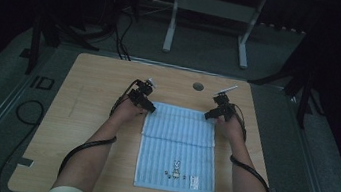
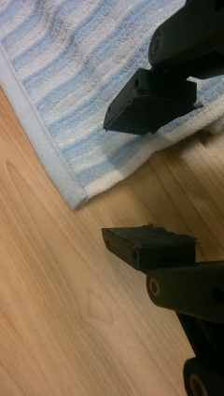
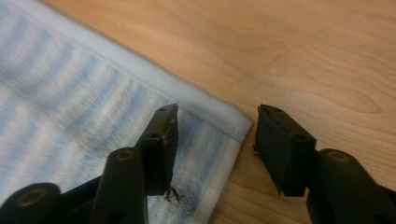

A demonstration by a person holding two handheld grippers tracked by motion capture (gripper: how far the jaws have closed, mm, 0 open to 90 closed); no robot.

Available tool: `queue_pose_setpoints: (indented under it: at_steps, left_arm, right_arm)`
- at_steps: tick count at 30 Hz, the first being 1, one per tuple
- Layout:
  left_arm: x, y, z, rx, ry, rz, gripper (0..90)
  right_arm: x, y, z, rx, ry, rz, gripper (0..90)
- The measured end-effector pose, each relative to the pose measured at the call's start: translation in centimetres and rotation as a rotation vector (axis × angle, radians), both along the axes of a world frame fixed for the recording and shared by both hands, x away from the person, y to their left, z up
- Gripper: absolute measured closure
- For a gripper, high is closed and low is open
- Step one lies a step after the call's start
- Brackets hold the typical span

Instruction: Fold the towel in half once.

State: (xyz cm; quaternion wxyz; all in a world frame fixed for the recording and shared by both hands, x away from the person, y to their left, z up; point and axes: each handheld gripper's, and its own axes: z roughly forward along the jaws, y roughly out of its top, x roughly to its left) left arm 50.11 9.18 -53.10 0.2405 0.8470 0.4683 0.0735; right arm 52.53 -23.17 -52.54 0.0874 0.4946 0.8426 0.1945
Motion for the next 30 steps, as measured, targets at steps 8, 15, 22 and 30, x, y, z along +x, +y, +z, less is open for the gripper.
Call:
queue_pose_setpoints:
  at_steps: [8, 15, 22, 30]
  left_arm:
    - [0.3, -1.0, -0.3, -0.02, -0.038, -0.015, 56.9]
    - [0.2, -1.3, 1.8, -0.07, -0.078, -0.04, 87.7]
    - [-0.3, -0.3, 7.9, -0.146, -0.19, -0.054, 88.1]
    - [-1.2, 0.8, 14.4, -0.166, -0.305, -0.064, 88.0]
  right_arm:
    - [-0.4, 1.2, 0.2, -0.046, 0.008, 0.079, 81.2]
    - [-0.4, 1.3, 2.2, -0.011, -0.045, 0.088, 83.5]
    - [0.0, 0.6, 7.5, 0.033, -0.138, 0.077, 83.4]
    - [-0.1, 0.0, 13.7, 0.05, -0.259, 0.083, 83.4]
